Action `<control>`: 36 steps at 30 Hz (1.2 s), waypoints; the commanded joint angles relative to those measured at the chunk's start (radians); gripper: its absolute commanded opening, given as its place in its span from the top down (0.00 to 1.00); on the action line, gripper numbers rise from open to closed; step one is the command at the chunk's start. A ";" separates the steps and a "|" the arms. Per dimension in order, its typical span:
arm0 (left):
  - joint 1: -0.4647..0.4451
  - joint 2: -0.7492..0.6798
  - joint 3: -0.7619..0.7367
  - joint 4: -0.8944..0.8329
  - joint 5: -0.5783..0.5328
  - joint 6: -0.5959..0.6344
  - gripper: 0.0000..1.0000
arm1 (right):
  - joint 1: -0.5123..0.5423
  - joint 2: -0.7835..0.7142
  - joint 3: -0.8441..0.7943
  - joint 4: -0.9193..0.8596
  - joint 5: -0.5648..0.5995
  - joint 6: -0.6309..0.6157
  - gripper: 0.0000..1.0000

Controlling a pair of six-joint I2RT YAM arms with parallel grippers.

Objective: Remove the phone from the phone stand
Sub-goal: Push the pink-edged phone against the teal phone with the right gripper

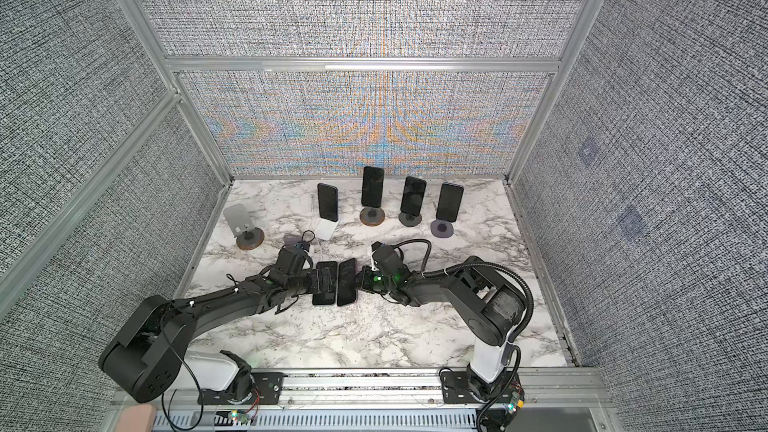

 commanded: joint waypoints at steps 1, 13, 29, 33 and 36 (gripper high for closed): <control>0.000 0.002 0.005 0.017 -0.003 0.007 0.01 | 0.002 0.015 -0.010 -0.082 0.091 -0.024 1.00; 0.000 -0.007 0.012 -0.007 -0.008 0.010 0.02 | 0.003 0.017 -0.010 -0.090 0.111 -0.038 1.00; 0.000 0.012 0.015 -0.006 -0.003 -0.003 0.02 | 0.002 0.043 0.000 -0.076 0.101 -0.031 0.80; 0.001 0.008 0.017 -0.008 -0.002 -0.003 0.02 | 0.002 0.049 0.002 -0.070 0.105 -0.028 0.78; 0.002 0.003 0.020 -0.013 0.000 -0.004 0.02 | 0.004 0.056 0.005 -0.064 0.098 -0.021 0.77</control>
